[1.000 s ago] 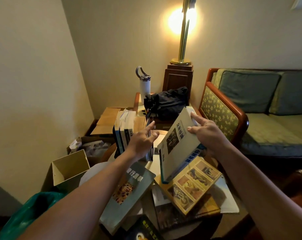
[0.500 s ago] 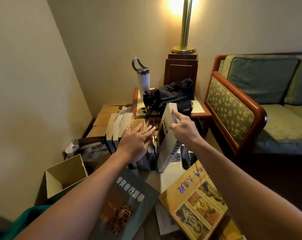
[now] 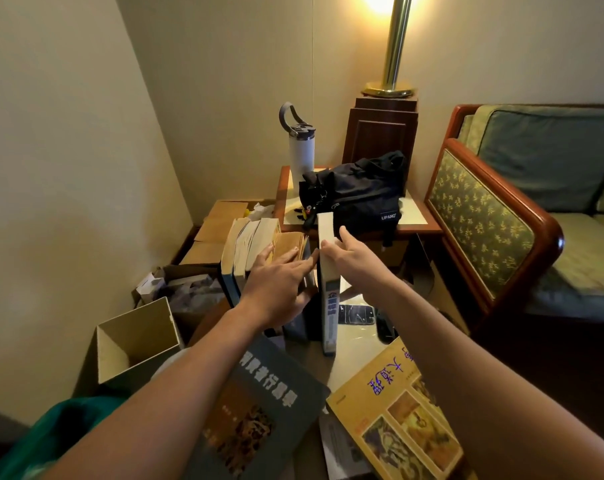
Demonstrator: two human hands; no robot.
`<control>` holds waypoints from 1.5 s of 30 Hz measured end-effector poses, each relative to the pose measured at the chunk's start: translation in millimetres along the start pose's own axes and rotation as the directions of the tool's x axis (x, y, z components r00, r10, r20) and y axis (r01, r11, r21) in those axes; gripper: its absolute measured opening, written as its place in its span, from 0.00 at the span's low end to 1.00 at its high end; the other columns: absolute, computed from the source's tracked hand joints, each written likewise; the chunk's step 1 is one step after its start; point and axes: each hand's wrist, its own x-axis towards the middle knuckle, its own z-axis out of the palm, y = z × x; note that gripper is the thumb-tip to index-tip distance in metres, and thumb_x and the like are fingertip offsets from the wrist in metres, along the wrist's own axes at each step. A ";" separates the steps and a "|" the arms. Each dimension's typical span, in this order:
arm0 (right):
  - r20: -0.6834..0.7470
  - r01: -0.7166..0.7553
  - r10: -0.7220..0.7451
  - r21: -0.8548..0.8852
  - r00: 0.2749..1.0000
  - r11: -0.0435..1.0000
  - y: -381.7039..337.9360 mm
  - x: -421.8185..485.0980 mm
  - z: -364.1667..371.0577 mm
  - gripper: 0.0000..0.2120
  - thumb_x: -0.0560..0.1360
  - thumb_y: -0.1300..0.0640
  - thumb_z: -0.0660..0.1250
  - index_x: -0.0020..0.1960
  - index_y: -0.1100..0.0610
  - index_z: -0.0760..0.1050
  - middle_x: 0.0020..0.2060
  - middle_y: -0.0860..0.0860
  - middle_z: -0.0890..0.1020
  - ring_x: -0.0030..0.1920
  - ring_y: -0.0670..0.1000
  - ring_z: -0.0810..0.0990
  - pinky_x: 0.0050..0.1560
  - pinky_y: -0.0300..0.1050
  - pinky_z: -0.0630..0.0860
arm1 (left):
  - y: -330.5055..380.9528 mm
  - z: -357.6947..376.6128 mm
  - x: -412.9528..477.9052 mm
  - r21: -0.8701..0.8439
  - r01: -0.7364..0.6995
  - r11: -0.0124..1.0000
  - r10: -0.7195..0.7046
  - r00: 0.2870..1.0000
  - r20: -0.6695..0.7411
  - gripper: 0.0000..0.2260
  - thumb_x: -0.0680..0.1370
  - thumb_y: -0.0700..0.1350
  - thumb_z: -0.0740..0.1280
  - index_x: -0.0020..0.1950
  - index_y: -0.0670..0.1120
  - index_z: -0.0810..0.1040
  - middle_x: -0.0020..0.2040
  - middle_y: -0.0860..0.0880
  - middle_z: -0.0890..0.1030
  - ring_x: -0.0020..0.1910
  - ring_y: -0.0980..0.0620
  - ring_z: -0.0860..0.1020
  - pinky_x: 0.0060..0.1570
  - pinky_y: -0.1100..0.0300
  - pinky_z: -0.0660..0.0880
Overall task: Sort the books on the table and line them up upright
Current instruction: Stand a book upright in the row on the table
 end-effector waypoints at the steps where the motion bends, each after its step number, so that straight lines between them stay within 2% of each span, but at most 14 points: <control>1: 0.019 -0.003 0.002 0.012 1.000 1.000 3.4 -1.4 1.6 0.32 0.83 0.43 0.58 0.81 0.45 0.48 0.61 0.52 0.75 0.57 0.56 0.79 0.39 0.56 0.84 | 0.9 -1.5 0.6 -0.014 0.013 1.000 -0.013 1.000 0.011 0.29 0.81 0.57 0.61 0.80 0.56 0.56 0.78 0.52 0.66 0.80 0.55 0.56 0.78 0.46 0.44; 4: 0.071 -0.022 0.016 0.094 0.997 0.995 11.9 -2.9 4.6 0.31 0.82 0.39 0.57 0.81 0.41 0.49 0.62 0.53 0.74 0.58 0.57 0.79 0.33 0.49 0.80 | 0.8 -7.0 3.1 -0.103 0.062 0.993 -0.054 0.995 0.082 0.29 0.81 0.53 0.63 0.80 0.56 0.57 0.79 0.47 0.64 0.80 0.54 0.56 0.79 0.47 0.42; 8: 0.091 -0.014 0.003 0.116 0.996 0.993 13.2 2.2 7.6 0.28 0.83 0.40 0.56 0.80 0.41 0.52 0.55 0.47 0.74 0.58 0.54 0.78 0.45 0.52 0.83 | 0.7 -20.5 5.7 -0.457 0.182 0.871 -0.157 0.983 0.092 0.20 0.83 0.43 0.58 0.75 0.53 0.69 0.75 0.46 0.70 0.78 0.50 0.61 0.78 0.51 0.43; 11: 0.103 -0.002 -0.005 0.069 0.995 0.998 10.7 7.1 11.0 0.29 0.83 0.42 0.56 0.81 0.45 0.52 0.61 0.50 0.74 0.58 0.52 0.78 0.43 0.42 0.81 | 2.5 -32.6 5.3 -0.652 0.245 0.718 -0.234 0.966 0.105 0.16 0.85 0.45 0.56 0.69 0.49 0.77 0.69 0.49 0.77 0.73 0.49 0.66 0.76 0.54 0.50; 13: 0.109 0.022 -0.026 0.036 0.994 0.999 11.0 11.6 10.4 0.29 0.84 0.43 0.56 0.81 0.47 0.52 0.66 0.52 0.73 0.59 0.52 0.77 0.48 0.43 0.79 | 3.9 -35.7 4.3 -0.678 0.240 0.695 -0.217 0.969 0.121 0.16 0.86 0.48 0.56 0.67 0.49 0.79 0.63 0.54 0.80 0.62 0.55 0.69 0.73 0.55 0.55; 17: 0.137 0.067 -0.067 0.002 0.988 0.998 10.1 14.5 5.9 0.28 0.84 0.45 0.56 0.81 0.49 0.54 0.66 0.52 0.73 0.52 0.47 0.77 0.28 0.31 0.74 | 4.7 -36.7 4.6 -0.661 0.250 0.707 -0.201 0.968 0.151 0.15 0.83 0.52 0.63 0.65 0.49 0.81 0.53 0.53 0.81 0.53 0.55 0.75 0.49 0.66 0.69; 21: 0.142 0.080 -0.083 0.022 0.986 0.997 12.8 16.8 5.3 0.27 0.85 0.47 0.55 0.81 0.49 0.53 0.63 0.52 0.72 0.48 0.46 0.76 0.23 0.29 0.70 | 3.4 -37.8 6.1 -0.674 0.252 0.695 -0.180 0.968 0.176 0.14 0.82 0.51 0.65 0.63 0.48 0.82 0.52 0.52 0.83 0.46 0.64 0.75 0.44 0.69 0.68; 25: 0.149 0.096 -0.099 0.026 0.984 0.995 12.6 11.2 7.2 0.28 0.85 0.44 0.54 0.81 0.46 0.51 0.64 0.51 0.72 0.49 0.43 0.75 0.33 0.31 0.73 | -0.2 -40.8 9.3 -0.683 0.296 0.668 -0.161 0.953 0.256 0.15 0.82 0.52 0.64 0.66 0.49 0.80 0.50 0.57 0.79 0.48 0.63 0.74 0.46 0.69 0.67; 28: 0.129 0.117 -0.129 0.097 0.983 0.988 20.4 1.2 9.0 0.28 0.84 0.41 0.53 0.81 0.41 0.49 0.75 0.52 0.67 0.67 0.51 0.71 0.60 0.48 0.76 | 0.7 -44.0 12.4 -0.688 0.304 0.659 -0.133 0.947 0.291 0.15 0.83 0.52 0.63 0.68 0.50 0.78 0.51 0.60 0.78 0.49 0.64 0.73 0.48 0.67 0.67; 30: 0.123 0.149 -0.172 0.176 0.977 0.973 34.8 -8.5 13.3 0.26 0.84 0.40 0.51 0.80 0.38 0.49 0.79 0.52 0.61 0.75 0.53 0.63 0.68 0.55 0.69 | -1.0 -44.0 12.3 -0.698 0.308 0.646 -0.117 0.944 0.308 0.18 0.83 0.51 0.63 0.73 0.52 0.73 0.60 0.57 0.78 0.57 0.62 0.75 0.55 0.65 0.69; 33: 0.088 0.241 -0.263 0.203 0.961 0.949 71.8 -26.7 25.8 0.25 0.82 0.36 0.51 0.78 0.33 0.51 0.80 0.47 0.56 0.73 0.46 0.59 0.65 0.43 0.65 | -4.0 -41.7 11.6 -0.706 0.297 0.643 -0.074 0.941 0.329 0.26 0.83 0.52 0.62 0.80 0.59 0.57 0.78 0.53 0.65 0.76 0.51 0.64 0.73 0.51 0.63; 36: 0.022 0.341 -0.345 0.100 0.938 0.935 105.4 -35.4 39.8 0.31 0.78 0.34 0.58 0.77 0.30 0.50 0.78 0.43 0.59 0.73 0.44 0.63 0.55 0.26 0.71 | -4.6 -38.1 13.6 -0.685 0.287 0.670 -0.051 0.938 0.343 0.24 0.84 0.53 0.59 0.79 0.66 0.56 0.81 0.53 0.59 0.79 0.48 0.57 0.76 0.42 0.59; 41: -0.048 0.430 -0.437 -0.115 0.898 0.896 119.8 -26.5 43.4 0.33 0.78 0.40 0.61 0.80 0.35 0.50 0.74 0.50 0.70 0.69 0.49 0.74 0.60 0.43 0.80 | -1.6 -34.4 14.4 -0.658 0.268 0.703 -0.046 0.942 0.334 0.19 0.85 0.53 0.55 0.76 0.66 0.62 0.80 0.53 0.59 0.79 0.46 0.58 0.76 0.40 0.58; 45: -0.026 0.551 -0.605 -0.384 0.796 0.741 117.1 -26.8 33.1 0.33 0.80 0.40 0.55 0.82 0.48 0.51 0.70 0.54 0.75 0.63 0.51 0.80 0.57 0.48 0.82 | -1.8 -33.7 16.9 -0.624 0.273 0.733 -0.084 0.946 0.314 0.19 0.85 0.54 0.56 0.76 0.65 0.63 0.79 0.52 0.63 0.78 0.46 0.59 0.76 0.40 0.60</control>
